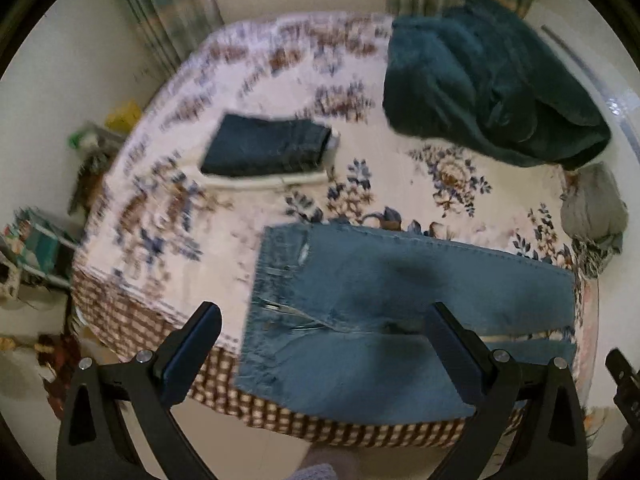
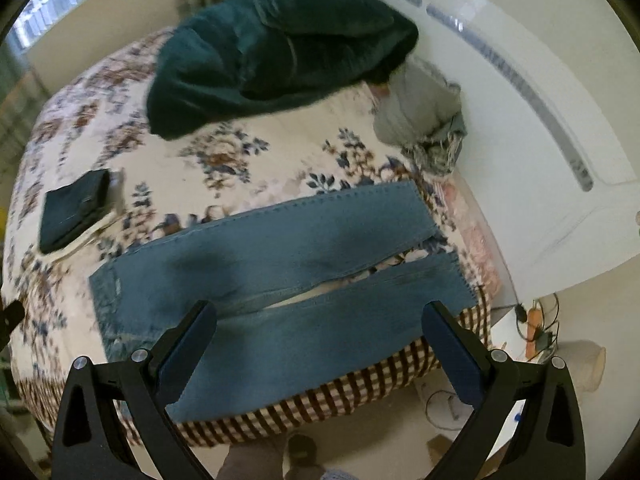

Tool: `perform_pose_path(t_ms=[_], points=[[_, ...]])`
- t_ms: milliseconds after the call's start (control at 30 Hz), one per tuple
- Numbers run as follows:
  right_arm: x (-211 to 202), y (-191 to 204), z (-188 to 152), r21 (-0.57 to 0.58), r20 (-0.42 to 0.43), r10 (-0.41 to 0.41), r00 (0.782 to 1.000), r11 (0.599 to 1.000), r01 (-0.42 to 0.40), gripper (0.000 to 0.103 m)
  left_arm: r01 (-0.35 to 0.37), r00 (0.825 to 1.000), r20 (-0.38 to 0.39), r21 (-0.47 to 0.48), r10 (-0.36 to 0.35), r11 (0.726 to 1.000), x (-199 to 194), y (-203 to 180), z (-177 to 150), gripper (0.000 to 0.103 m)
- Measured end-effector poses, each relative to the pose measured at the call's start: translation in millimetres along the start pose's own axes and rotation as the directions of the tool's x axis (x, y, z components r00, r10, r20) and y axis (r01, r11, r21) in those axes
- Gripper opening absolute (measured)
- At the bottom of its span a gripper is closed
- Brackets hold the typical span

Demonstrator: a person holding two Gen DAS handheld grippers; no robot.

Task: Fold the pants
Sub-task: 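Lower both grippers onto the jeans, left at the waistband, right at the hems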

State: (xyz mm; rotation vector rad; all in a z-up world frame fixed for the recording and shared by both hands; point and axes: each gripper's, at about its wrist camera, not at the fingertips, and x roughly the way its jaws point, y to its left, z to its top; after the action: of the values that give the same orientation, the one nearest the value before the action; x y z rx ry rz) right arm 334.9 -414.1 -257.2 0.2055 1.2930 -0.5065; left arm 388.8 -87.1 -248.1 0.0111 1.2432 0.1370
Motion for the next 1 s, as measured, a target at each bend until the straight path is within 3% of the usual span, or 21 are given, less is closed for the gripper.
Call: perform_pose_path(t_ms=[133,267,433,500,667,733,800,867,933,967,1000], points=[[80,-2,53,0.104,-0.078,-0.004,0.997,0.995,0.012,0.103,-0.004,0.988,-0.155,-0.116,-0.014,0.993,82,0,40,0.103],[163,-15,90,0.255,-0.169,0.031,0.985,0.967,0.013,0.103,-0.051,0.954,-0.299,-0.242,-0.024,0.969,168,5,70,0.103],[282,-39,125,0.425,-0.271,0.110,0.956,0.905,0.017,0.103,-0.153,0.880,-0.473,-0.360,-0.038,0.920,278,5,90,0.103],[322,-44,132,0.472,-0.307,0.147,0.940,0.881,0.016,0.096,-0.181,0.864,-0.501,-0.406,-0.052,0.896,307,7,95,0.103],[410,-60,144,0.540,-0.380,0.140,0.914,0.836,0.096,0.094,-0.278,0.810,-0.583,-0.465,-0.055,0.841,379,9,104,0.103],[433,-65,149,0.561,-0.394,0.143,0.908,0.820,0.114,0.094,-0.336,0.779,-0.627,-0.450,-0.025,0.827,405,10,104,0.099],[453,-69,153,0.577,-0.411,0.142,0.900,0.805,0.137,0.094,-0.368,0.757,-0.654,-0.441,-0.011,0.819,418,11,102,0.088],[470,-69,154,0.581,-0.426,0.135,0.895,0.799,0.156,0.094,-0.373,0.761,-0.649,-0.439,-0.002,0.817,421,12,100,0.084],[485,-69,153,0.570,-0.452,0.117,0.884,0.800,0.186,0.091,-0.349,0.787,-0.617,-0.441,0.003,0.827,418,13,100,0.070],[491,-68,151,0.571,-0.460,0.118,0.880,0.798,0.191,0.085,-0.328,0.808,-0.589,-0.451,0.000,0.830,411,15,98,0.056],[496,-67,149,0.575,-0.462,0.130,0.877,0.797,0.185,0.079,-0.308,0.824,-0.567,-0.455,-0.005,0.836,405,16,98,0.048]])
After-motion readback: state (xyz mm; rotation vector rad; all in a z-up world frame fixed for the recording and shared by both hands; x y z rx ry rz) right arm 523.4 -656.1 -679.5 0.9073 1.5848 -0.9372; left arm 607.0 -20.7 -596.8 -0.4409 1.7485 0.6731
